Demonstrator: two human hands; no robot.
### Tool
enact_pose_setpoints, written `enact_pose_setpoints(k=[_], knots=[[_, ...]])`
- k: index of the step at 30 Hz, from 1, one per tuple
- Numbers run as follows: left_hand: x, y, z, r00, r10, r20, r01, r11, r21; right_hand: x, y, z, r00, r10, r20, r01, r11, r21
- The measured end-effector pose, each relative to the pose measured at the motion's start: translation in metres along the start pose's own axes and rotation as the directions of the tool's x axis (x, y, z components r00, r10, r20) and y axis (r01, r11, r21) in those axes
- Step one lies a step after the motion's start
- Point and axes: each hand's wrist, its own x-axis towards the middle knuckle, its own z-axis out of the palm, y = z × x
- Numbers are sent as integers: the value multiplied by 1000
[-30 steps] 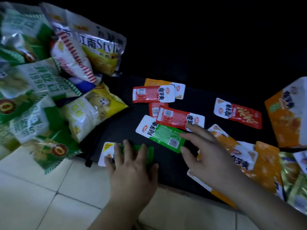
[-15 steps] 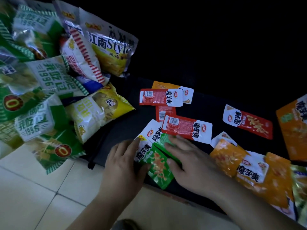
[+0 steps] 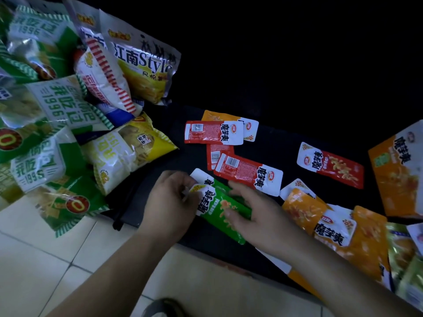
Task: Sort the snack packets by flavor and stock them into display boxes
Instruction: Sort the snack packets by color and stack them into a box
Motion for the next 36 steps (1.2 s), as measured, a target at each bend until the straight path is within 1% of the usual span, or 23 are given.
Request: enact_pose_setpoints(k=[1,3,4,6,8,9,11,13,14,17,19,20,21,22,23,24,25,27,28,29,30,32,36], knots=[[4,-1,5,999,32,17,-34,989,145,-1,5,1,1000,6,-11,-6,999,32],[6,5,12,997,15,77,-38,949,314,-5,13,1,1000,10,-29,-9,999,41],[5,12,13,996,-9,91,-25,932,362,-7,15,1,999,6,-38,-6,1000,22],[10,18,11,989,-92,112,42,921,387,-9,15,2,998,-9,-62,7,999,-39],[18,22,2,961,-216,176,146,928,344,-9,13,5,994,-42,-103,31,994,-109],[24,20,-1,948,-237,210,165,936,312,-8,11,7,990,-69,-121,50,987,-155],[29,18,-5,940,-225,257,155,952,265,-6,8,9,983,-123,-133,91,970,-226],[23,24,-9,940,-168,295,115,975,189,-7,2,7,979,-143,-143,109,969,-223],[19,29,-11,940,-120,319,88,990,111,-7,-3,4,974,-155,-163,118,969,-216],[15,51,-14,905,79,419,13,977,-213,-3,-15,-14,948,-191,-255,129,962,-242],[25,67,-9,898,182,400,-65,956,-287,2,-15,-30,940,-128,-317,77,983,-169],[33,72,-3,906,207,368,-106,955,-277,5,-12,-38,938,-69,-339,34,994,-108],[44,74,5,919,217,328,-139,959,-247,7,-9,-45,935,-2,-355,-12,999,-37],[55,75,14,938,223,267,-192,972,-136,8,-4,-50,929,62,-365,-51,998,41],[68,76,22,946,251,207,-265,963,44,9,2,-52,922,118,-369,-75,989,126],[81,76,29,937,286,200,-333,905,265,9,8,-54,913,162,-375,-87,974,210],[93,77,35,922,301,245,-381,819,429,9,13,-55,905,198,-376,-98,958,271],[111,78,44,886,239,398,-449,662,600,5,18,-55,893,236,-383,-110,940,323],[116,76,48,871,186,455,-464,616,637,3,21,-55,886,239,-398,-106,939,328],[118,73,50,863,144,484,-464,604,648,0,22,-55,877,252,-408,-114,936,333],[117,70,51,865,123,486,-450,618,644,-3,21,-55,875,269,-402,-129,931,342],[109,65,50,877,157,454,-445,621,645,-11,19,-55,887,269,-374,-122,920,372],[84,52,41,882,204,424,-454,606,654,-18,28,-49,878,238,-416,-69,921,382]])
